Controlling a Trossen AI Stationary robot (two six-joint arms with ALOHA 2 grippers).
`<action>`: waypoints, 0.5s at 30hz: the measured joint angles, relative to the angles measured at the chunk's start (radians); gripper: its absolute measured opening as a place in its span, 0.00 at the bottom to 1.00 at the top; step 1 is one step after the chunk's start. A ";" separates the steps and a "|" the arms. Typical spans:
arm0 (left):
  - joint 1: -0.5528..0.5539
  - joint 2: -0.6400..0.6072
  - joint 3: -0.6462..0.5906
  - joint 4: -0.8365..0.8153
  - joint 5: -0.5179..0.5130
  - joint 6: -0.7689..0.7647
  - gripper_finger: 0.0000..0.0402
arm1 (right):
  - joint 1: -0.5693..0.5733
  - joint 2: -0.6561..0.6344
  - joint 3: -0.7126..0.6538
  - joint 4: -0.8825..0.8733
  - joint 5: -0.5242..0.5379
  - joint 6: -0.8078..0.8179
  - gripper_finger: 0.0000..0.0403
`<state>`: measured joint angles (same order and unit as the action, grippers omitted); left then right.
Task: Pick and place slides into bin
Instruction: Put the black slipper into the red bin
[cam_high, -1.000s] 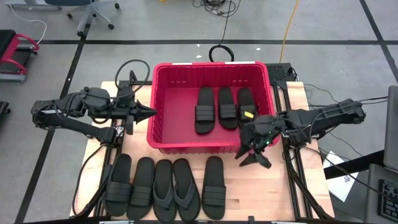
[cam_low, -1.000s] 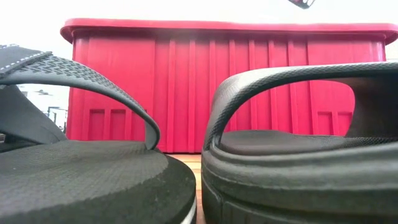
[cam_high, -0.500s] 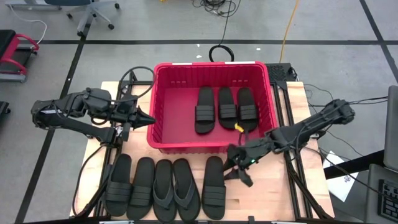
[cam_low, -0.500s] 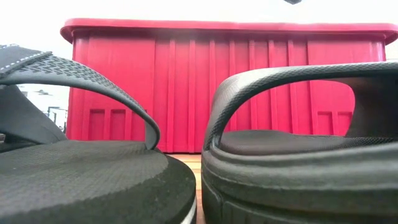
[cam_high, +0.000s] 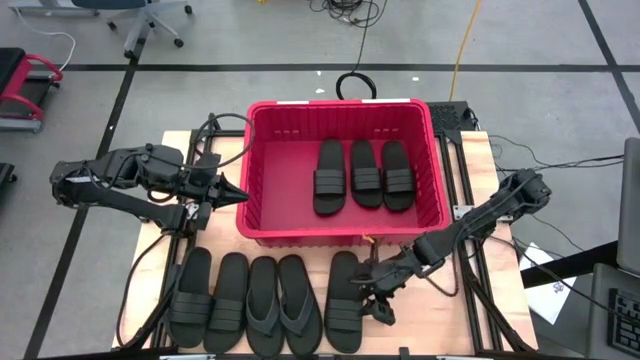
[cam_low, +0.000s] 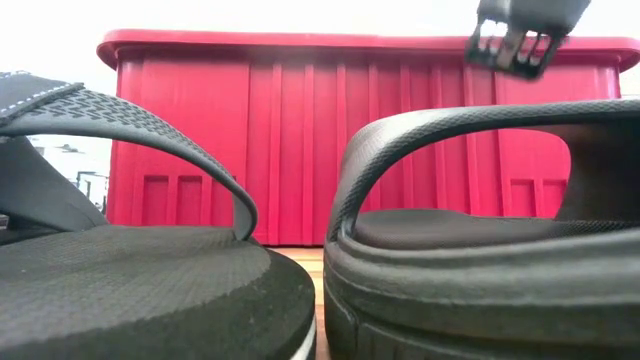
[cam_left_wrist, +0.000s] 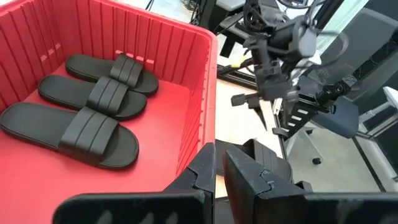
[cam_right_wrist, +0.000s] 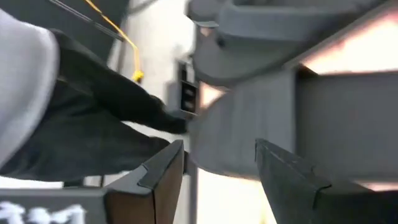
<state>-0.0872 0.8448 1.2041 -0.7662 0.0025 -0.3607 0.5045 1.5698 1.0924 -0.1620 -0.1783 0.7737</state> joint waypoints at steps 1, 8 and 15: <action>0.000 0.000 0.000 0.000 0.000 0.000 0.06 | -0.005 0.010 0.000 -0.018 -0.001 -0.005 0.48; 0.000 0.000 0.000 0.001 0.000 -0.001 0.06 | -0.040 0.064 0.000 -0.113 -0.008 -0.030 0.48; 0.000 0.000 0.000 0.007 0.000 -0.014 0.06 | -0.068 0.119 0.000 -0.091 -0.125 -0.063 0.48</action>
<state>-0.0872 0.8448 1.2041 -0.7589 0.0025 -0.3748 0.4365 1.6888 1.0919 -0.2534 -0.3031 0.7105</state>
